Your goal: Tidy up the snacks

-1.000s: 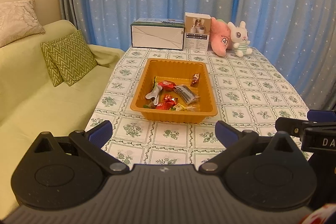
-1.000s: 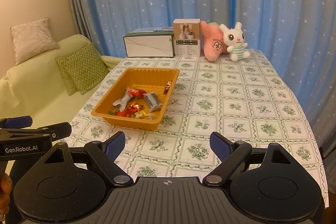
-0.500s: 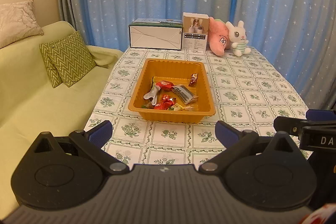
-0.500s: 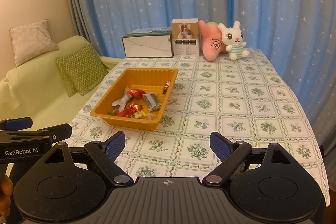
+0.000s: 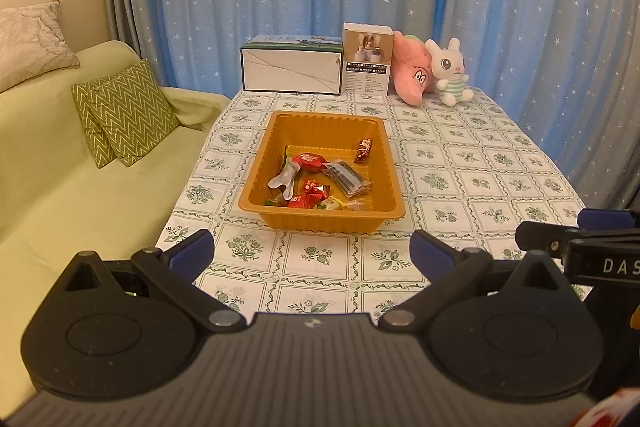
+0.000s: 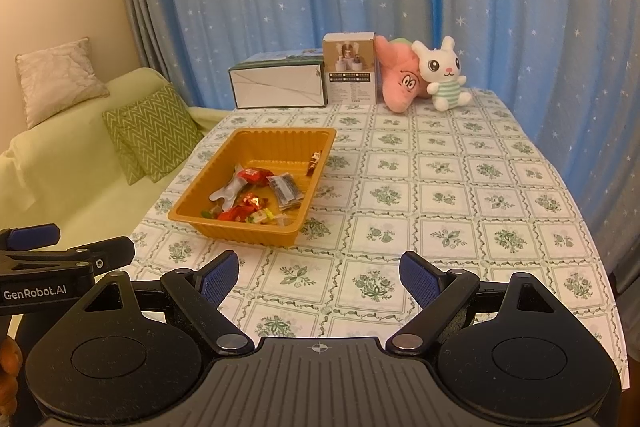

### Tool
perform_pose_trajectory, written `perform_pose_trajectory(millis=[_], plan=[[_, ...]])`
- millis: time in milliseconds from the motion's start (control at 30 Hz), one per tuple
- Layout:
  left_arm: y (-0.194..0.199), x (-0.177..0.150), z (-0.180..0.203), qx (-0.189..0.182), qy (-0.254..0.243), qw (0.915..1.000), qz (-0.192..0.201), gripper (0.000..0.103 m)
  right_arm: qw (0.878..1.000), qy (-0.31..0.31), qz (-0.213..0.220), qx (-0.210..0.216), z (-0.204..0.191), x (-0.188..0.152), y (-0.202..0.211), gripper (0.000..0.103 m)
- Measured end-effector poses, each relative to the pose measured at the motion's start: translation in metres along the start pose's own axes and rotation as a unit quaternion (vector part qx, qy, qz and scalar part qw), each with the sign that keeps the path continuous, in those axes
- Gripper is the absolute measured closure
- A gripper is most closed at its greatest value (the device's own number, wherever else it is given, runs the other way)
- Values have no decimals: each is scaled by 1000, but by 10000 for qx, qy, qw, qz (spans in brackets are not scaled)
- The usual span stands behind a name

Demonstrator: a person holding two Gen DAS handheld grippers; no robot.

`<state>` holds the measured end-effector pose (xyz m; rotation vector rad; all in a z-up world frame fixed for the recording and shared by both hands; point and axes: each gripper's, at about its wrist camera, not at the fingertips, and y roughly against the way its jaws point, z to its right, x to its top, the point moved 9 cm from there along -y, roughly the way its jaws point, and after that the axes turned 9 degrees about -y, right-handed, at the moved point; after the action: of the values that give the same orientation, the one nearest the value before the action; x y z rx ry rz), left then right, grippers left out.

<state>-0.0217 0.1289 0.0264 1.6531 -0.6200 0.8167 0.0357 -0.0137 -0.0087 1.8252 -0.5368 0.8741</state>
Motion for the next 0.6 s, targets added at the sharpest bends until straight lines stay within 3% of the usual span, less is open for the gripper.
perform_pose_trajectory(millis=[600], plan=[[-2, -3, 3, 3, -6, 10000, -18, 0, 10000, -19, -24, -21, 1, -2, -2, 16]])
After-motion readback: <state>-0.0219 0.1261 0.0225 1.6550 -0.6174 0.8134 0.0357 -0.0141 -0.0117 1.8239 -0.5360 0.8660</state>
